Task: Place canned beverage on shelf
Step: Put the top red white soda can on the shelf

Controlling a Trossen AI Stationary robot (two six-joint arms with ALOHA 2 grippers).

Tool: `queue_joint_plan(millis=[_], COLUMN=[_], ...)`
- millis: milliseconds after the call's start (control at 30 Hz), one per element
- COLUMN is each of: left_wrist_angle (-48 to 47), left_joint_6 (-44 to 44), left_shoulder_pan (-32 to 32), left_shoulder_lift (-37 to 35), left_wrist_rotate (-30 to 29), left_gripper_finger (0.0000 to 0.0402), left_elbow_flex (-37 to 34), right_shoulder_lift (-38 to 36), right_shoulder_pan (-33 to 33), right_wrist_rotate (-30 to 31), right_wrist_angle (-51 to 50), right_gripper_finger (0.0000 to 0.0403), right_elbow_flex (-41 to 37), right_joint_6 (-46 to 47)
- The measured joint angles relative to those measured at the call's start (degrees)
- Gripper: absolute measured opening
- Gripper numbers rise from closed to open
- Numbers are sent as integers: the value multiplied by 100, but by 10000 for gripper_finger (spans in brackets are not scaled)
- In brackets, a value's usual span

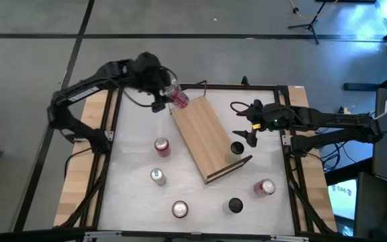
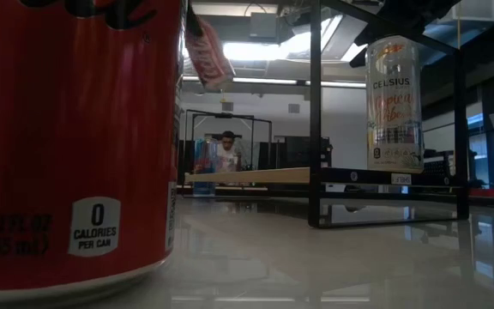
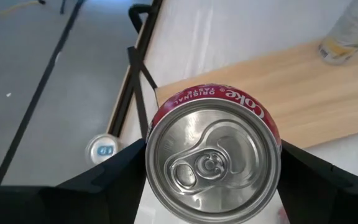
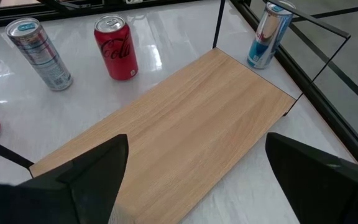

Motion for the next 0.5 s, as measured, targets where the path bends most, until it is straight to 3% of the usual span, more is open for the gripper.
queue_joint_plan(millis=[500], left_wrist_angle=[-2], left_joint_6=[737], left_shoulder_pan=[62], left_shoulder_lift=[1952], left_wrist_rotate=[-63], left_gripper_finger=[281], left_elbow_flex=[1078], right_shoulder_lift=[0], right_shoulder_pan=[-2], right_wrist_rotate=[0], right_wrist_angle=[-1], right_gripper_finger=[374], right_elbow_flex=[0], right_joint_6=[0])
